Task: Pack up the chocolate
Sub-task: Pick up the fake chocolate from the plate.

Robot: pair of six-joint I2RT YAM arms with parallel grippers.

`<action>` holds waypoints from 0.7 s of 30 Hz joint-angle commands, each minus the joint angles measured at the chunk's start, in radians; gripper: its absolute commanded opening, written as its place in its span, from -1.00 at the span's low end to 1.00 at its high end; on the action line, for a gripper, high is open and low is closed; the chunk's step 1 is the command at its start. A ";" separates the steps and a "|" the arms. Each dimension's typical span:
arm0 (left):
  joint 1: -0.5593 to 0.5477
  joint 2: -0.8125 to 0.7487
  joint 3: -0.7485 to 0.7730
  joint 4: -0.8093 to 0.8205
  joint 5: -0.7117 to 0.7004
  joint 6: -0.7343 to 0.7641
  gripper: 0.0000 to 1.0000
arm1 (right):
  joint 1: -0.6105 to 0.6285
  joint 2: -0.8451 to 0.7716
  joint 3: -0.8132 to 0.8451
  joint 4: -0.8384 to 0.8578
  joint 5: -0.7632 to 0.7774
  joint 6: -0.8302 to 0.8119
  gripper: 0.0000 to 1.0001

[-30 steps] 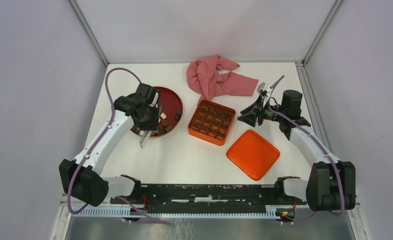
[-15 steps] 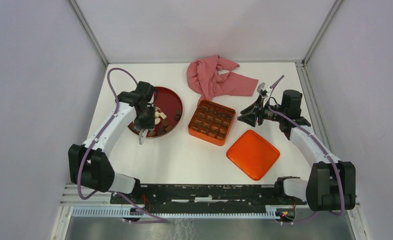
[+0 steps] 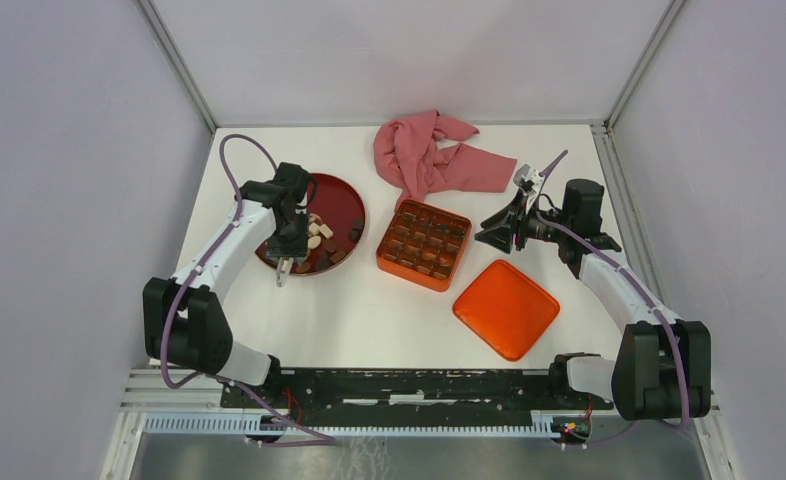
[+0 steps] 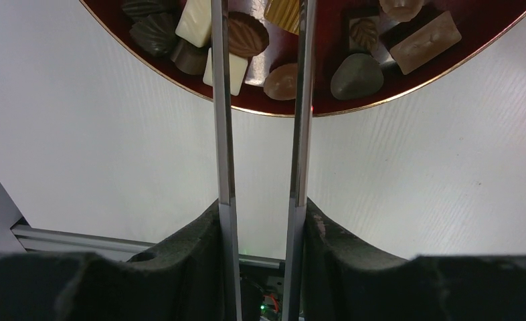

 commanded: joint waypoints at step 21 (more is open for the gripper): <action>0.006 0.076 0.033 0.043 -0.009 0.059 -0.14 | 0.003 -0.003 0.038 0.015 -0.015 -0.008 -0.02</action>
